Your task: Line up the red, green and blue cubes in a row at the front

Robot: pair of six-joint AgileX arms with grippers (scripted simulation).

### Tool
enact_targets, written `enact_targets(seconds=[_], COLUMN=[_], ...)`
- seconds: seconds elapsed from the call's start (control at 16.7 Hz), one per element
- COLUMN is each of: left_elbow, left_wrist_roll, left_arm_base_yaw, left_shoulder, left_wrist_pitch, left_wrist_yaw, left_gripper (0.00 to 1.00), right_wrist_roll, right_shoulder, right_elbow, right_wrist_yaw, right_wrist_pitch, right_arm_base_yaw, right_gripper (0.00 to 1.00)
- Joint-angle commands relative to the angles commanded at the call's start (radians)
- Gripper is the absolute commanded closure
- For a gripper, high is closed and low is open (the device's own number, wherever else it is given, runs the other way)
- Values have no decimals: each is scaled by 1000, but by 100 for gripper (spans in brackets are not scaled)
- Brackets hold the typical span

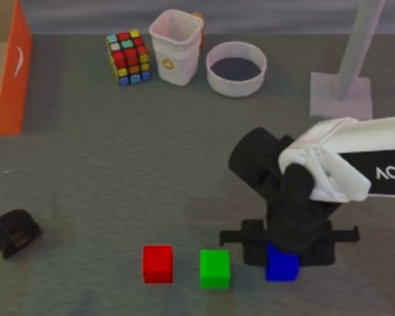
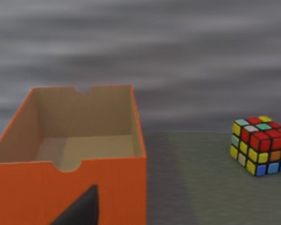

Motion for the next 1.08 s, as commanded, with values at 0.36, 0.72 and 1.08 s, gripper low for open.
enact_targets(seconds=[0.36, 0.72, 1.08], left_elbow=[0, 0, 0], left_wrist_roll=[0, 0, 0], left_arm_base_yaw=[0, 0, 0], left_shoulder=[0, 0, 0], left_wrist_pitch=[0, 0, 0], left_wrist_yaw=[0, 0, 0], left_gripper=[0, 0, 0], right_wrist_roll=[0, 0, -1], right_shoulder=[0, 0, -18], right_elbow=[0, 0, 26], right_wrist_yaw=[0, 0, 1], right_wrist_pitch=[0, 0, -41], right_arm_base_yaw=[0, 0, 5], right_gripper=[2, 0, 0])
